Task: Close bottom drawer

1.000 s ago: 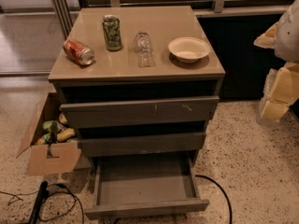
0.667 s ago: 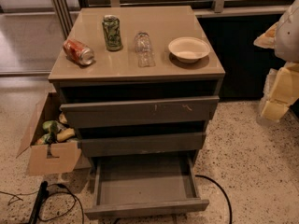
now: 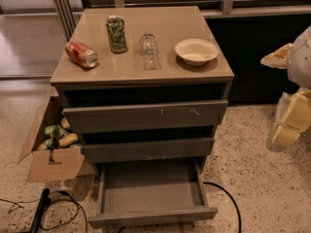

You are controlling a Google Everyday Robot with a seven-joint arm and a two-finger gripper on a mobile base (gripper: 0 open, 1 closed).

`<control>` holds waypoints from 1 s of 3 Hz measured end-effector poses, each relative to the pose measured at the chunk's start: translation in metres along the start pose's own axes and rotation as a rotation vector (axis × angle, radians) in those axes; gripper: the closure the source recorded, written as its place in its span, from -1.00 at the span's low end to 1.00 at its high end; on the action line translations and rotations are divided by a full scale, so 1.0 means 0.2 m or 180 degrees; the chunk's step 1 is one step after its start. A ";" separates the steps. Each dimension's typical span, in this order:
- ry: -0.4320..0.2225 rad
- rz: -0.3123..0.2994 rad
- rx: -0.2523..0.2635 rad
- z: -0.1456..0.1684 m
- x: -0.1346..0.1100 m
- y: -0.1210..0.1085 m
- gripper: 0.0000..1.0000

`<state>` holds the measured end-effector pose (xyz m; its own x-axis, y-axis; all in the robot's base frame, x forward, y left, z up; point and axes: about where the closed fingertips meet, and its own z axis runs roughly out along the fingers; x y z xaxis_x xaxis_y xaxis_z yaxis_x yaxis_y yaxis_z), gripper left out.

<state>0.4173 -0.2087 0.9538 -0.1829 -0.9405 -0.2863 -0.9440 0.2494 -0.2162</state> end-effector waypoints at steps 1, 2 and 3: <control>-0.0348 0.0137 -0.0217 0.23 0.01 0.14 -1.00; -0.0590 0.0256 -0.0451 0.47 -0.01 0.28 -0.77; -0.0697 0.0324 -0.0655 0.70 -0.03 0.43 -0.30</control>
Offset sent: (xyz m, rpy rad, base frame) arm -0.0497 0.0721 -0.1858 0.3477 0.2246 0.0138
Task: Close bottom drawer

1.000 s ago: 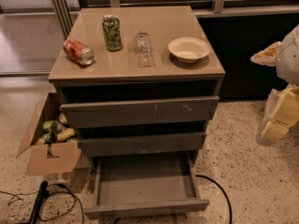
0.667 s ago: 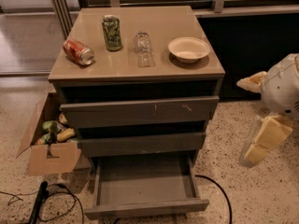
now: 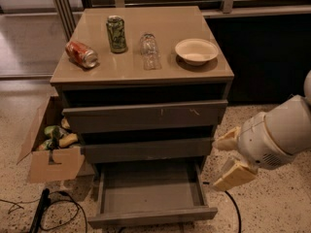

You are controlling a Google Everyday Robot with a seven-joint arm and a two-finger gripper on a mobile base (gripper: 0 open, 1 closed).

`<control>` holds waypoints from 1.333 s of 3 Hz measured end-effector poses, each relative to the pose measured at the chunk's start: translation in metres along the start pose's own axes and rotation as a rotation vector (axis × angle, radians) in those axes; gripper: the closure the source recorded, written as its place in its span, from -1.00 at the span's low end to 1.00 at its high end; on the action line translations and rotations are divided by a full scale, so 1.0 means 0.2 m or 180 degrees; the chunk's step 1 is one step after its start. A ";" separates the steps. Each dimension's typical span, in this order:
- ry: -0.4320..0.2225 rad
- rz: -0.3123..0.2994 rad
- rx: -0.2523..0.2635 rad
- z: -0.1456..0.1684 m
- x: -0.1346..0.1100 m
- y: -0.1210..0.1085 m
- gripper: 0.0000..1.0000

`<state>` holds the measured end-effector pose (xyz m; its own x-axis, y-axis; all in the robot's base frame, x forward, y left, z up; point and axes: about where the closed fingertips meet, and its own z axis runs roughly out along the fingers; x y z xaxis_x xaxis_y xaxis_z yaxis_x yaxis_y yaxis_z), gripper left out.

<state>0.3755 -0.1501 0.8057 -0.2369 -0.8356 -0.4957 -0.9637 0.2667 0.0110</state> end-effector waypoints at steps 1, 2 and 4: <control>-0.0076 -0.0005 -0.0092 0.17 0.03 0.04 0.16; -0.0078 -0.0010 -0.0083 0.19 0.04 0.04 0.63; -0.0078 -0.0010 -0.0082 0.19 0.04 0.04 1.00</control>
Offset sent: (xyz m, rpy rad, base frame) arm -0.0052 0.0120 -0.0296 0.0269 0.0169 0.0134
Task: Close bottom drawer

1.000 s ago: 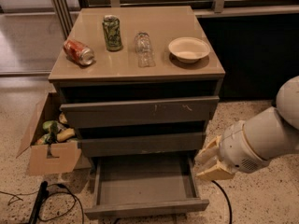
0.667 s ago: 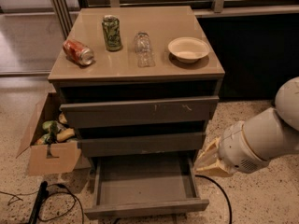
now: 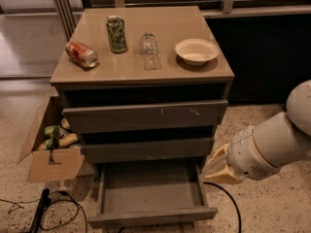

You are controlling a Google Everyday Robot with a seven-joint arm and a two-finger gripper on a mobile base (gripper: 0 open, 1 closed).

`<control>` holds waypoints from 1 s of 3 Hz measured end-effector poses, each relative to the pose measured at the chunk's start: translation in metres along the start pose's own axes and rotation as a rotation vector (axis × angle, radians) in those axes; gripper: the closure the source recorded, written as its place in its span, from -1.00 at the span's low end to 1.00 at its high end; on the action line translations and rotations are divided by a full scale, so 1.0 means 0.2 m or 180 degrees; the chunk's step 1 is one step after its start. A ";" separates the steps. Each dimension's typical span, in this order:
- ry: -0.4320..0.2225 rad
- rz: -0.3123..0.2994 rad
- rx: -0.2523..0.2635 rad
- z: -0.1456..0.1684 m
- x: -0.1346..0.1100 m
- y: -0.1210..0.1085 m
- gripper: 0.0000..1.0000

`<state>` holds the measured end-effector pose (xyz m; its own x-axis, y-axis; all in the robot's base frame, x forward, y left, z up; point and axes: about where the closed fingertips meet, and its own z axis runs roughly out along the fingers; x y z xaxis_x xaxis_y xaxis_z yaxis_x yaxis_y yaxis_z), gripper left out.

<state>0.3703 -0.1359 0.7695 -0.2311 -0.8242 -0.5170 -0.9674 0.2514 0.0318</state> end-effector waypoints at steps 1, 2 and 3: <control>-0.0233 0.0052 -0.0016 0.20 0.04 -0.03 1.00; -0.0670 0.0148 0.0049 0.41 0.12 -0.10 1.00; -0.0885 0.0129 0.0042 0.58 0.25 -0.21 1.00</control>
Offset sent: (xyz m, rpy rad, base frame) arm 0.0437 0.0156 -0.1377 0.3725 -0.0928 -0.1030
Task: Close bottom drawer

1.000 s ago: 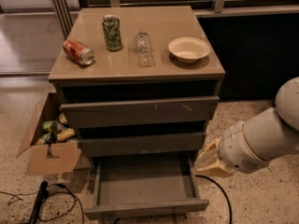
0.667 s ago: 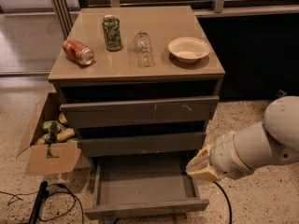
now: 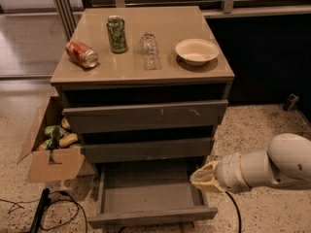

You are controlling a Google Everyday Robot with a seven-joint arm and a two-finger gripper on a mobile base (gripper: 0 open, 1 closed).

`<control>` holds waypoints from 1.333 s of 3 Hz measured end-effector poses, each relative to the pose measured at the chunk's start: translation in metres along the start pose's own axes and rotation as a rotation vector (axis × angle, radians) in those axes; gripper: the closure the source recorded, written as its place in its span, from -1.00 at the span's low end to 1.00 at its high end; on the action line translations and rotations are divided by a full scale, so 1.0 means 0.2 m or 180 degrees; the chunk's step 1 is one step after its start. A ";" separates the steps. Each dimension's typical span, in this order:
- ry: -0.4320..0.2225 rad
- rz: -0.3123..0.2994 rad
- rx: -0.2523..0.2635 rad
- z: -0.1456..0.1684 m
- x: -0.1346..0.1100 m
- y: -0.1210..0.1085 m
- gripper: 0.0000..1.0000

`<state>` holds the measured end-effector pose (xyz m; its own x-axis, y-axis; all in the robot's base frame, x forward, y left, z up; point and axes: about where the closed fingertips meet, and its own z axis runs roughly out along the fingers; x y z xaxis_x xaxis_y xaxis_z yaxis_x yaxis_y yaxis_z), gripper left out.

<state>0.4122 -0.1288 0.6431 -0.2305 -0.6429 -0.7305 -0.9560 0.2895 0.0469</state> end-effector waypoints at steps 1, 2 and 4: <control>-0.0083 0.0091 -0.0105 0.08 0.20 -0.20 1.00; -0.0083 0.0092 -0.0102 0.08 0.19 -0.21 1.00; 0.0248 -0.0124 -0.0124 0.28 0.30 -0.27 1.00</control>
Offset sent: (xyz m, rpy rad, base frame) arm 0.0517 -0.0376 -0.0288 0.0413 0.0428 -0.0254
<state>0.4611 -0.1429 0.5581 -0.2049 -0.7068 -0.6771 -0.9706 0.2363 0.0470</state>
